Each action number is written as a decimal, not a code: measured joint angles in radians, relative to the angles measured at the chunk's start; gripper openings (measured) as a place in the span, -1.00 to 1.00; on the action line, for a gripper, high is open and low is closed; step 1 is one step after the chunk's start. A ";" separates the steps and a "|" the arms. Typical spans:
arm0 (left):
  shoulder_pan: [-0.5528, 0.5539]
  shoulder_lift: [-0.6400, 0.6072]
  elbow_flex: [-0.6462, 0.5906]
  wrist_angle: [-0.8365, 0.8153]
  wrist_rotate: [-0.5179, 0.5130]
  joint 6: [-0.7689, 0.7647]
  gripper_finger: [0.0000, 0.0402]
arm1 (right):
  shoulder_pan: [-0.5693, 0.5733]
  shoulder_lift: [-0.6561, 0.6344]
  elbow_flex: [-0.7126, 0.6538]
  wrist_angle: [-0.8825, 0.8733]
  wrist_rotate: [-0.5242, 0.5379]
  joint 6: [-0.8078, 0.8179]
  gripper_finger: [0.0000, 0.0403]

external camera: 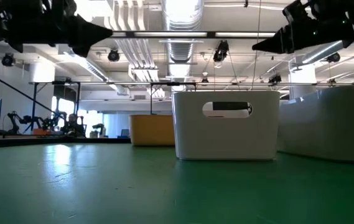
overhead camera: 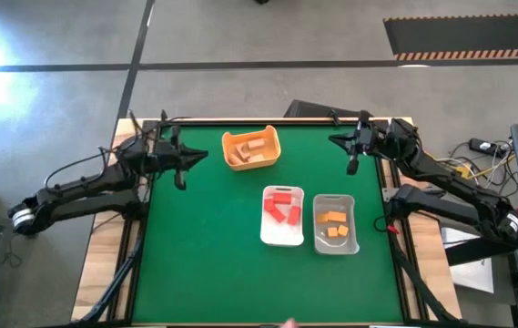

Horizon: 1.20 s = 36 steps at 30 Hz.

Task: Sort & place blocks by color
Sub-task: Return to Home Position

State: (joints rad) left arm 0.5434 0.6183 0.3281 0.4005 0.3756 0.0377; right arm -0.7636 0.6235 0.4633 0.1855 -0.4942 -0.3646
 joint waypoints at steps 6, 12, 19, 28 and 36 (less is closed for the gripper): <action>0.000 -0.093 -0.009 0.002 -0.013 -0.084 -1.00 | -0.093 -0.016 -0.001 0.072 0.070 0.150 -0.96; 0.000 -0.140 -0.067 0.009 -0.014 -0.345 -1.00 | -0.183 -0.022 -0.001 0.085 -0.081 0.441 -0.96; -0.001 -0.188 -0.217 0.186 0.030 -0.317 -1.00 | -0.193 -0.027 -0.002 0.148 -0.200 0.405 -0.96; -0.001 -0.224 -0.318 0.228 0.046 -0.085 -1.00 | -0.192 -0.028 -0.031 0.149 -0.615 0.211 -0.96; -0.002 -0.225 -0.319 0.264 0.069 -0.085 -1.00 | -0.192 -0.075 -0.042 0.164 -0.662 0.388 -0.96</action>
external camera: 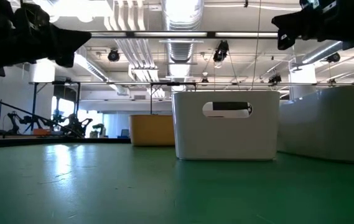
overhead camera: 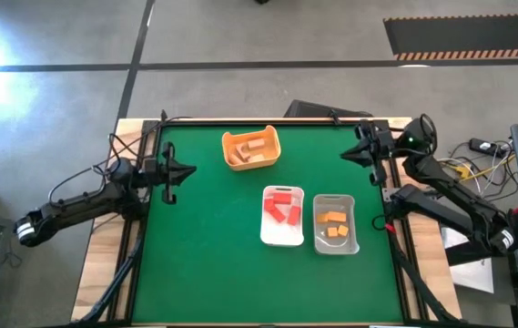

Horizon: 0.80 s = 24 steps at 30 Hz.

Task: Sort & place blocks by color
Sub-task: Return to Home Position

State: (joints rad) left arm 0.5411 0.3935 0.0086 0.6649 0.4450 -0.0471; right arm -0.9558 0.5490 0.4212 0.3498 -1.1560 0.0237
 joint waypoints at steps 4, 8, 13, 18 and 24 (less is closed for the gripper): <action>0.000 0.009 0.000 -0.001 0.007 -0.001 -1.00 | 0.000 -0.070 -0.036 0.001 -0.004 0.040 -0.96; 0.000 0.024 -0.001 0.000 0.007 0.001 -1.00 | 0.000 -0.165 -0.109 0.000 0.036 0.050 -0.96; 0.000 0.045 -0.002 0.000 0.006 0.001 -1.00 | 0.000 -0.289 -0.221 0.034 0.191 0.079 -0.96; 0.000 0.068 -0.002 0.000 0.006 0.002 -1.00 | 0.001 -0.392 -0.330 0.144 0.271 0.164 -0.96; 0.000 0.095 -0.003 0.000 0.005 0.002 -1.00 | 0.012 -0.465 -0.408 0.239 0.395 0.237 -0.96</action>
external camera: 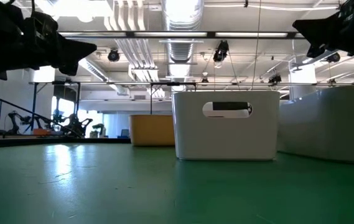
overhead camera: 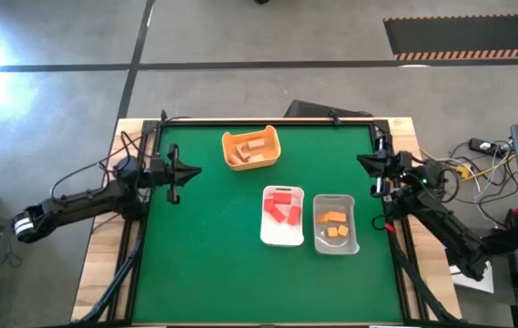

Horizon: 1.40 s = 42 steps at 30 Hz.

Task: Sort & place blocks by color
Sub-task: Return to Home Position

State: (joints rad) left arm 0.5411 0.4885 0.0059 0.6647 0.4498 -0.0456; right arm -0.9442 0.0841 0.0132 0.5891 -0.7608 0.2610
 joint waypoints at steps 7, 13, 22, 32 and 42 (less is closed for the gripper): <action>0.000 0.036 0.002 0.000 -0.002 0.000 -1.00 | 0.002 0.006 -0.001 -0.008 0.013 0.023 -0.96; -0.001 0.073 0.002 0.001 -0.002 0.000 -1.00 | 0.002 0.024 -0.001 -0.009 0.012 0.023 -0.96; 0.000 0.139 0.002 0.000 -0.002 0.000 -1.00 | 0.088 0.024 -0.002 -0.087 0.087 -0.031 -0.96; 0.000 0.237 0.002 0.001 -0.001 0.001 -1.00 | 0.616 -0.083 -0.003 -0.538 0.882 -0.359 -0.96; 0.000 0.350 0.002 0.001 -0.001 0.001 -1.00 | 0.735 -0.084 -0.003 -0.498 0.985 -0.362 -0.95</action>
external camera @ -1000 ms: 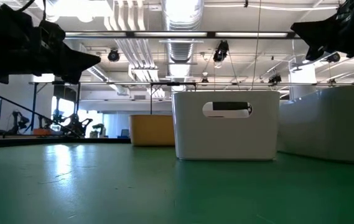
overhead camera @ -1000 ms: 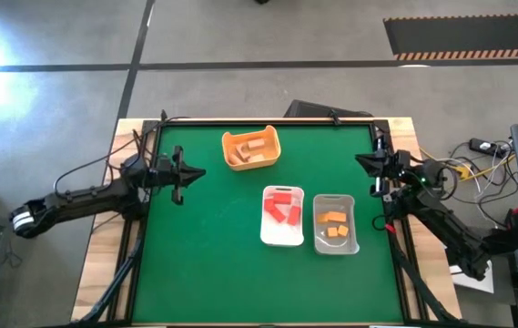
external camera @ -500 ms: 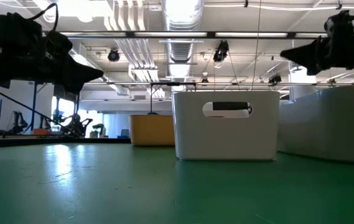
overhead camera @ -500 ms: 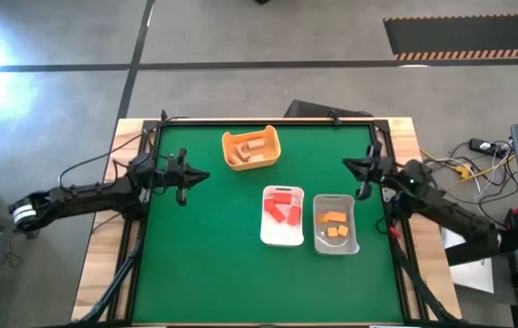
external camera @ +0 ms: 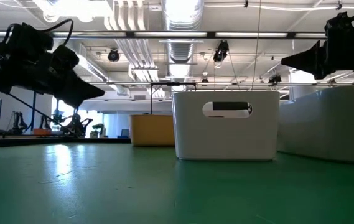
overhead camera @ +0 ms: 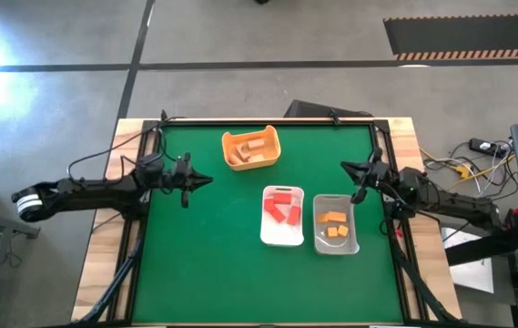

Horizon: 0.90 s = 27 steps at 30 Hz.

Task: Sort & place blocks by color
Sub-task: Return to Home Position

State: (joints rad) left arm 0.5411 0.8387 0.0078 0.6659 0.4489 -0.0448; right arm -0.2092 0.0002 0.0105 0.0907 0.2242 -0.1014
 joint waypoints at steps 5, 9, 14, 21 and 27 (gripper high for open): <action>0.000 0.057 0.000 0.000 0.000 0.000 -1.00 | 0.000 0.000 0.000 -0.026 -0.003 0.074 -0.95; 0.000 0.103 0.000 0.000 0.000 0.000 -1.00 | 0.000 0.000 0.000 -0.034 -0.005 0.064 -0.96; 0.000 0.108 -0.005 -0.056 -0.005 0.000 -1.00 | 0.000 0.000 0.000 -0.034 -0.006 0.064 -0.96; -0.001 -0.195 -0.003 -0.197 -0.008 0.000 -1.00 | 0.001 0.000 0.000 -0.029 0.116 0.121 -0.96; -0.031 -0.536 -0.003 -0.229 -0.008 0.000 -1.00 | 0.024 0.000 0.000 -0.023 0.428 0.166 -0.96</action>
State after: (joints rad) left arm 0.5099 0.3029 0.0048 0.4372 0.4404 -0.0448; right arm -0.1856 0.0002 0.0105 0.0677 0.6521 0.0650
